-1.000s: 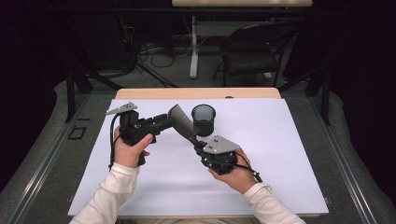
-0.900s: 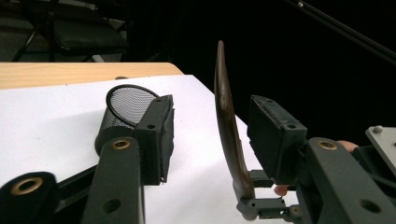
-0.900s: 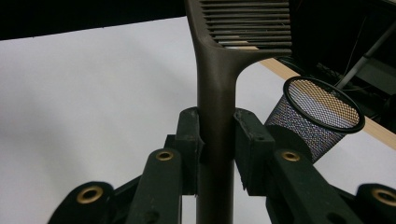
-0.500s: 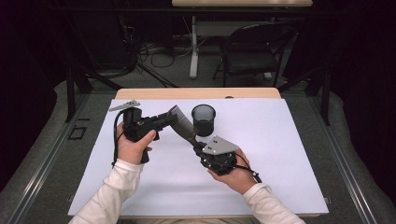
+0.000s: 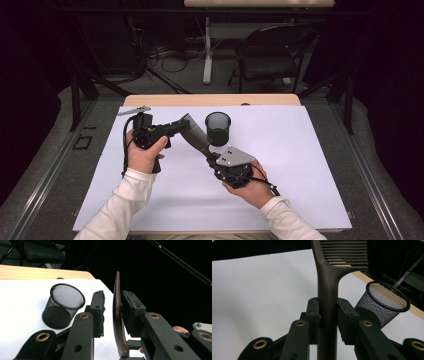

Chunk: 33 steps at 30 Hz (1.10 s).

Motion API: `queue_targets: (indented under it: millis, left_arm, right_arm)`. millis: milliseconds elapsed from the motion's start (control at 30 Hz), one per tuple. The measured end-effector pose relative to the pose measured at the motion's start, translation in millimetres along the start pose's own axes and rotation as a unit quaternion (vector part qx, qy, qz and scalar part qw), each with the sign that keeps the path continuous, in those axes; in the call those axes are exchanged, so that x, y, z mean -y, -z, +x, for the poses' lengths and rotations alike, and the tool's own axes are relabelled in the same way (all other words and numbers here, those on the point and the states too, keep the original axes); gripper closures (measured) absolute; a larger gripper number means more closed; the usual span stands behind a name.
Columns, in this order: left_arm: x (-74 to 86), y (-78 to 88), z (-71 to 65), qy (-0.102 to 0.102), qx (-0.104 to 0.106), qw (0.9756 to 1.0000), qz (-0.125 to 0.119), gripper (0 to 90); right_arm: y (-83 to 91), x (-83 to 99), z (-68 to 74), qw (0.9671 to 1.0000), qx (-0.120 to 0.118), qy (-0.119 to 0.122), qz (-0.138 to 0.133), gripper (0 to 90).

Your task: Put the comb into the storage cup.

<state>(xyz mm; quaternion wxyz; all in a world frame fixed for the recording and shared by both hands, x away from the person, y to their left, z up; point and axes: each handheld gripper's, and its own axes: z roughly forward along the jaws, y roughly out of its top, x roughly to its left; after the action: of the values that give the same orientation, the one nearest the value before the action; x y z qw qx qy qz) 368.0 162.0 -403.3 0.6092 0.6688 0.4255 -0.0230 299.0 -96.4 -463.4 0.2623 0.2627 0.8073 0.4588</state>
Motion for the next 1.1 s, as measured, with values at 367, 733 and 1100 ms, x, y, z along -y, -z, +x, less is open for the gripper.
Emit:
queue_targets:
  millis: [367, 733, 1100]
  left_arm:
    - [-1.4, 0.4, 0.7, 0.019, 0.004, 0.9998, 0.006, 77.6]
    - [-2.5, 0.6, 1.2, 0.040, 0.009, 0.9991, 0.013, 81.2]
    - [-3.6, -0.9, 3.1, 0.066, 0.017, 0.9976, 0.013, 83.0]
  right_arm:
    - [-0.4, 0.3, 0.3, 1.0000, -0.002, 0.000, 0.000, 72.9]
    - [-1.4, 1.2, 0.9, 1.0000, -0.003, 0.001, 0.001, 72.9]
    - [-1.4, 1.7, 0.3, 1.0000, -0.004, -0.001, 0.002, 72.8]
